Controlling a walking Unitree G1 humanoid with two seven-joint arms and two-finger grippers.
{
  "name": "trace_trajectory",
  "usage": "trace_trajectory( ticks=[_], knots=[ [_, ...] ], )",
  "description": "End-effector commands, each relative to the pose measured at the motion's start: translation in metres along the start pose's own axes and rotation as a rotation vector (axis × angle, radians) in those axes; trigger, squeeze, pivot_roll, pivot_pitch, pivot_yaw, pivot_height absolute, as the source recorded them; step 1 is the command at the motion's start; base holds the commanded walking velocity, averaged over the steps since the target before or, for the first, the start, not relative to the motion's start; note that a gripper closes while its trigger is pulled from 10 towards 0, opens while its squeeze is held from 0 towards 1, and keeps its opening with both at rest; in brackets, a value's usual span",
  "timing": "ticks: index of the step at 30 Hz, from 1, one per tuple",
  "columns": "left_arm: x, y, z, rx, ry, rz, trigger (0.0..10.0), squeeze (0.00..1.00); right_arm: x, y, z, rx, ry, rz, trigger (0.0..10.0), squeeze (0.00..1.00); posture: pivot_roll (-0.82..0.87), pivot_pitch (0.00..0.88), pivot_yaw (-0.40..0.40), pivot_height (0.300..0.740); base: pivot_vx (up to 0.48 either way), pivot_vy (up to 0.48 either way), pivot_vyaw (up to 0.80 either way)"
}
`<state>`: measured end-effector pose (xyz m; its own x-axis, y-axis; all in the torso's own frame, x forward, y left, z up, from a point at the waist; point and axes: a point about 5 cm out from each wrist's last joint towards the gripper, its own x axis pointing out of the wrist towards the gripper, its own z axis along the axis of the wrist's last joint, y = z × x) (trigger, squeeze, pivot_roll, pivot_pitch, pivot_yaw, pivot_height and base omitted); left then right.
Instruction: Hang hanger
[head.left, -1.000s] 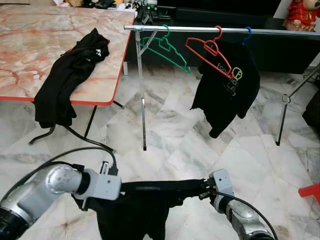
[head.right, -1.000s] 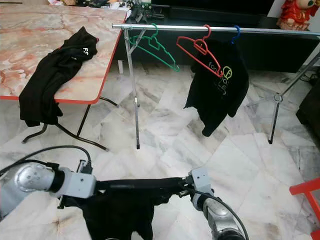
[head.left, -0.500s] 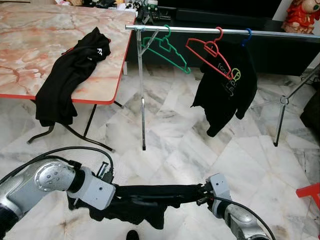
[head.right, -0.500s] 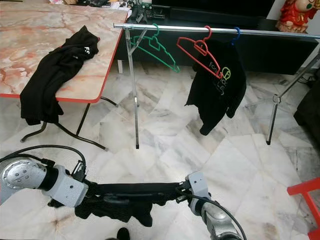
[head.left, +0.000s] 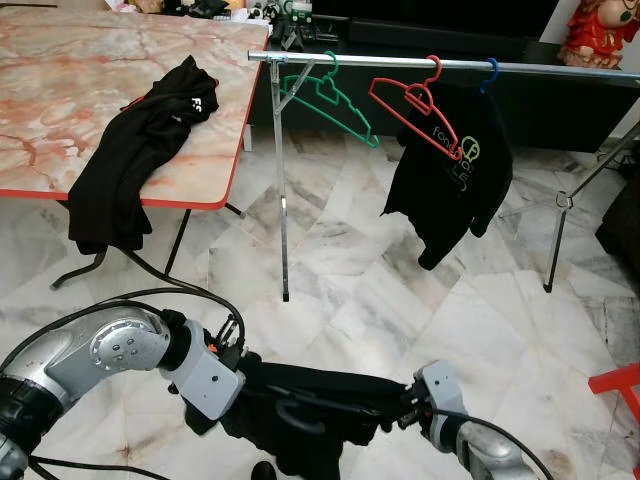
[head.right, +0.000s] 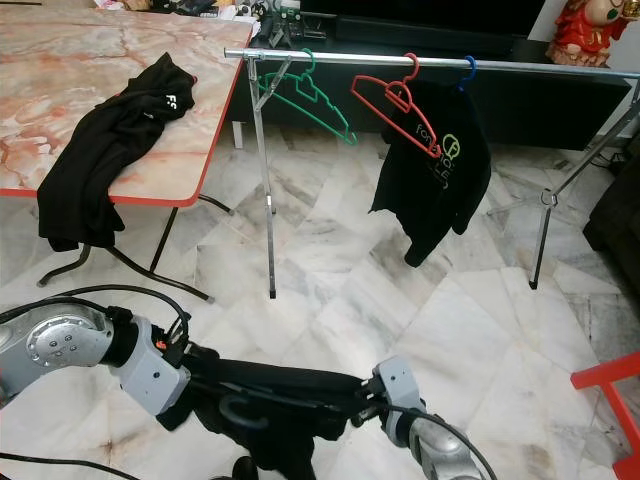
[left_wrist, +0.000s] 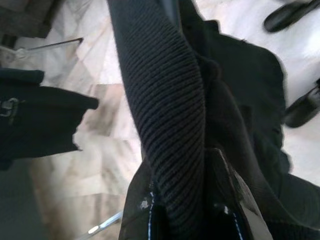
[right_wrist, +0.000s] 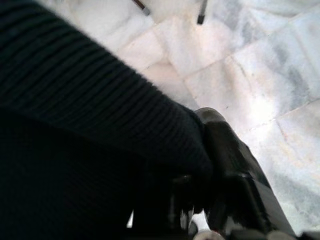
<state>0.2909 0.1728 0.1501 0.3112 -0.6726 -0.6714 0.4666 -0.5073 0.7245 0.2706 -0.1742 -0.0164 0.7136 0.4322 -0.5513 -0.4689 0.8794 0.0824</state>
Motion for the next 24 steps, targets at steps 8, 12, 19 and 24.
trace_trajectory(
  ticks=[8, 12, 19, 24],
  knots=[
    [-0.020, 0.011, -0.058, 0.004, 0.485, 0.123, 10.0, 0.00, -0.015, -0.016, -0.016, 0.017, 0.040, -0.053, 0.0, 0.00, 0.06, 0.175, -0.090, 0.740, 0.000, 0.000, 0.00],
    [-0.012, 0.012, -0.048, 0.004, 0.327, 0.228, 10.0, 0.00, -0.017, -0.017, -0.018, 0.024, 0.043, -0.063, 0.0, 0.00, 0.05, 0.176, -0.092, 0.740, 0.000, 0.000, 0.00],
    [-0.014, 0.022, -0.027, 0.153, 0.111, 0.334, 10.0, 0.00, -0.017, -0.016, -0.021, 0.016, 0.056, -0.046, 0.0, 0.00, 0.06, 0.179, -0.093, 0.740, 0.000, 0.000, 0.00],
    [-0.015, 0.012, -0.023, 0.280, 0.062, 0.270, 10.0, 0.00, -0.019, -0.015, -0.024, 0.012, 0.066, -0.039, 0.0, 0.00, 0.06, 0.182, -0.091, 0.740, 0.000, 0.000, 0.00]
  ],
)
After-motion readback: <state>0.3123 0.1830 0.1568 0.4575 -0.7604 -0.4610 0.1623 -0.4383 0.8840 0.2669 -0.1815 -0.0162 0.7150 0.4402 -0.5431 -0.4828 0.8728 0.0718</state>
